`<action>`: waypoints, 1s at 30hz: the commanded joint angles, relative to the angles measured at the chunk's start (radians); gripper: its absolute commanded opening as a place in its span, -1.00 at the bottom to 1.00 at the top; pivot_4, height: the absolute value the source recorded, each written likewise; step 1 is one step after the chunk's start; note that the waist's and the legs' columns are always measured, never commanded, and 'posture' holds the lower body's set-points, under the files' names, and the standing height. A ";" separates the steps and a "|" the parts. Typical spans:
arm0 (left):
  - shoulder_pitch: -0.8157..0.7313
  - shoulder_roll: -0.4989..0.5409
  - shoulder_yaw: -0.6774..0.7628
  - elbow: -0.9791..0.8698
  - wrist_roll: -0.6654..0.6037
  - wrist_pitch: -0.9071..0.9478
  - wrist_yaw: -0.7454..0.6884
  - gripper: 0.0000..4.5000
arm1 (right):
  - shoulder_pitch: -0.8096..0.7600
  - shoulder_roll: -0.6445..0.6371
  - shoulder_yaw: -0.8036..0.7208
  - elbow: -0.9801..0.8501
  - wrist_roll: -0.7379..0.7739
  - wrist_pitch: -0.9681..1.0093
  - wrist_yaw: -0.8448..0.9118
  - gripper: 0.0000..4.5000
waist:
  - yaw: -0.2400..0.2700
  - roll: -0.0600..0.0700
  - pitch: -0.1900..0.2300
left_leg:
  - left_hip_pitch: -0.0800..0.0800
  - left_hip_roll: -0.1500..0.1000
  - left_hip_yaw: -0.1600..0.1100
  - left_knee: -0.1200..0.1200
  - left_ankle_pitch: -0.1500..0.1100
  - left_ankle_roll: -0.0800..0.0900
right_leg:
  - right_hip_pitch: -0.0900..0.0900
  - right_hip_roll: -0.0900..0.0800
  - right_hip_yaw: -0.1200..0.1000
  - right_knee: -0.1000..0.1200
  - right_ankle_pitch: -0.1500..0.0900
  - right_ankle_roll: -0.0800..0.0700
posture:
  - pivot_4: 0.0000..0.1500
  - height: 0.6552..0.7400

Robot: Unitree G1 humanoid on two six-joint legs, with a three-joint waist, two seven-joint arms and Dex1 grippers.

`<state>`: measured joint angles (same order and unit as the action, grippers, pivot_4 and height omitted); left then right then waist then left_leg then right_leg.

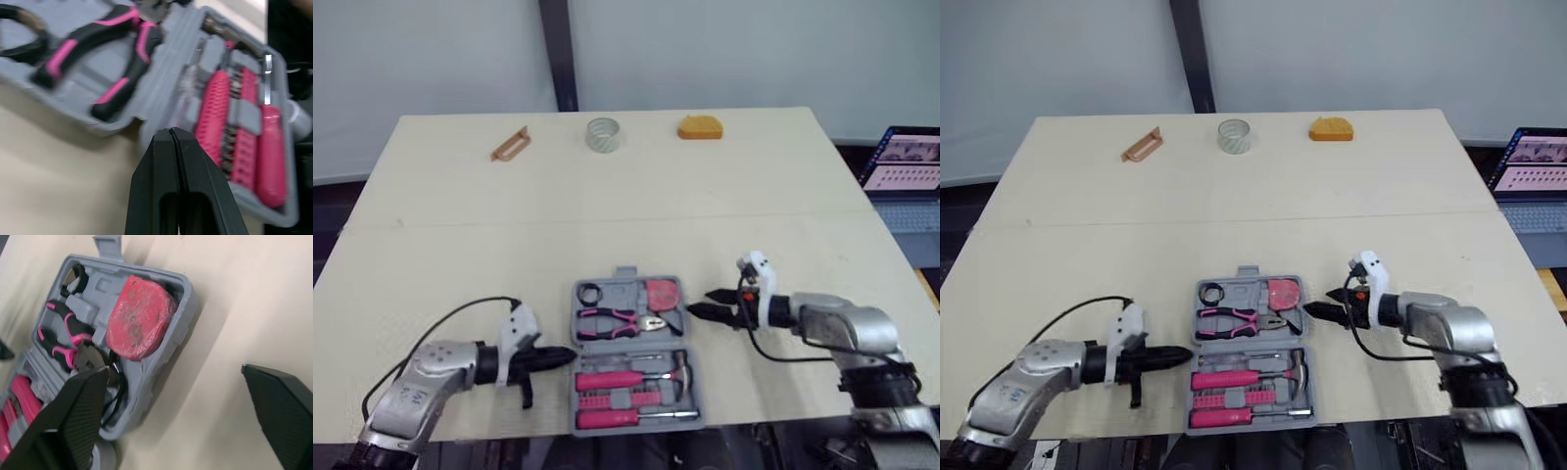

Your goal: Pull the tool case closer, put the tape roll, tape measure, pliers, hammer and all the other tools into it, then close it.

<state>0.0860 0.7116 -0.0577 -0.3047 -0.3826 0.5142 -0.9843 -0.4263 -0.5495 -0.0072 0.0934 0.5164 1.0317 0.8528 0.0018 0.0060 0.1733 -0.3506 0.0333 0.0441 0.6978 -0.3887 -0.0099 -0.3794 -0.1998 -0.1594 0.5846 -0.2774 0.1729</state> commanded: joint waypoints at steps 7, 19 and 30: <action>0.030 0.056 -0.159 0.026 0.125 -0.061 -0.014 -1.00 | -0.119 0.086 -0.002 0.134 0.008 0.054 -0.037 0.98 | -0.005 0.001 0.000 | 0.001 0.000 0.001 0.000 0.000 0.000 | 0.000 0.000 0.000 0.000 0.000 0.000 | 1.00 1.00; 0.012 0.041 -0.204 0.156 0.175 -0.189 -0.012 -1.00 | -0.198 0.164 -0.004 0.256 0.024 0.047 0.001 0.98 | -0.005 0.015 -0.009 | 0.007 0.000 0.004 -0.004 0.000 0.000 | 0.002 0.000 0.002 0.001 0.000 0.000 | 1.00 1.00; 0.029 0.017 -0.212 0.217 0.183 -0.239 0.007 -1.00 | -0.117 0.133 0.013 0.103 0.101 0.025 0.166 0.98 | -0.004 0.022 -0.013 | 0.014 0.000 0.008 -0.008 0.000 0.000 | 0.004 0.000 0.004 0.001 0.000 0.000 | 1.00 1.00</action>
<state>0.0855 0.7290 -0.2367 -0.1841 -0.2772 0.2391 -1.0209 -0.5470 -0.4220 -0.0057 0.2510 0.5673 1.0607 0.9612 -0.0025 0.0275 0.1601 -0.3367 0.0334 0.0526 0.6891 -0.3887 -0.0099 -0.3756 -0.2000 -0.1554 0.5851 -0.2774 0.1729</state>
